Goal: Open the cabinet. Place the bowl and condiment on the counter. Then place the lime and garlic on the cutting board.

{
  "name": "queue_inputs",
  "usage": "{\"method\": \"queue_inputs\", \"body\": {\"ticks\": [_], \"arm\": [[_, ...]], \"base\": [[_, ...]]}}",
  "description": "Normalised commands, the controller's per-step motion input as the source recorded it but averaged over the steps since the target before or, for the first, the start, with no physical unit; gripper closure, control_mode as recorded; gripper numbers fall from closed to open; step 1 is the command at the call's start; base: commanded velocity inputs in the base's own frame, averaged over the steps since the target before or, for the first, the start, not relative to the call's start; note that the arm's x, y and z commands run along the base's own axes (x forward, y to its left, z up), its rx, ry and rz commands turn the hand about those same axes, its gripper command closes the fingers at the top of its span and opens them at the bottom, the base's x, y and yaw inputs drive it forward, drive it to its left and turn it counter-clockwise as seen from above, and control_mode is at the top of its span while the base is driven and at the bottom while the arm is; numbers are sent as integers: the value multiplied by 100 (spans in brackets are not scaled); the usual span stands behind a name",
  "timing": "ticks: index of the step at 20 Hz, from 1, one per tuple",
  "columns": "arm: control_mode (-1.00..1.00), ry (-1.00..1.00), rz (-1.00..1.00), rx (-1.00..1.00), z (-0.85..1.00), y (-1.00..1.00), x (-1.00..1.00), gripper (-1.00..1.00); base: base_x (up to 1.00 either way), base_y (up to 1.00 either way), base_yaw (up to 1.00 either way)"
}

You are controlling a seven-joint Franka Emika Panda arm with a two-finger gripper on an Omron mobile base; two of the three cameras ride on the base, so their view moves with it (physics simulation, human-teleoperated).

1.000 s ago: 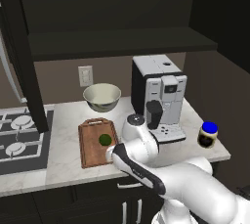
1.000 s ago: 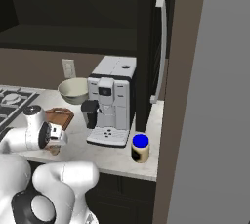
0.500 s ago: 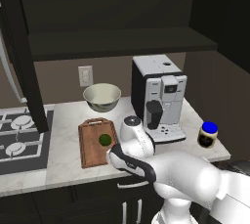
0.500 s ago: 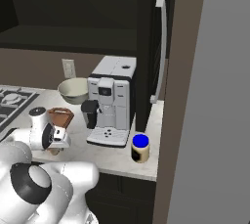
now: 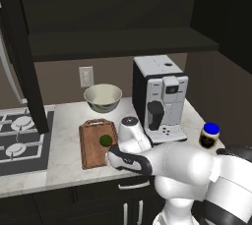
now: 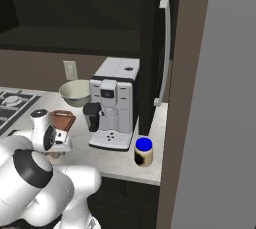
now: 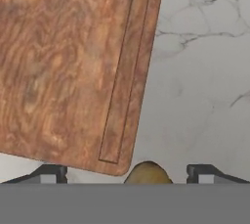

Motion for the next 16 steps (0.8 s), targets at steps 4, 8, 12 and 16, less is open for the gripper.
{"method": "queue_inputs", "body": {"ticks": [4, 8, 12, 16], "arm": [[-100, 0, 0, 1, -18, -44, -1, 100], [-100, 0, 0, 4, 0, -56, -9, 100], [-100, 0, 0, 4, 9, -40, -7, 100], [-100, -5, 0, 1, 35, 4, -28, 100]], "base": [[0, 0, 0], [0, 0, 0], [0, 0, 0], [0, 0, 0]]}}
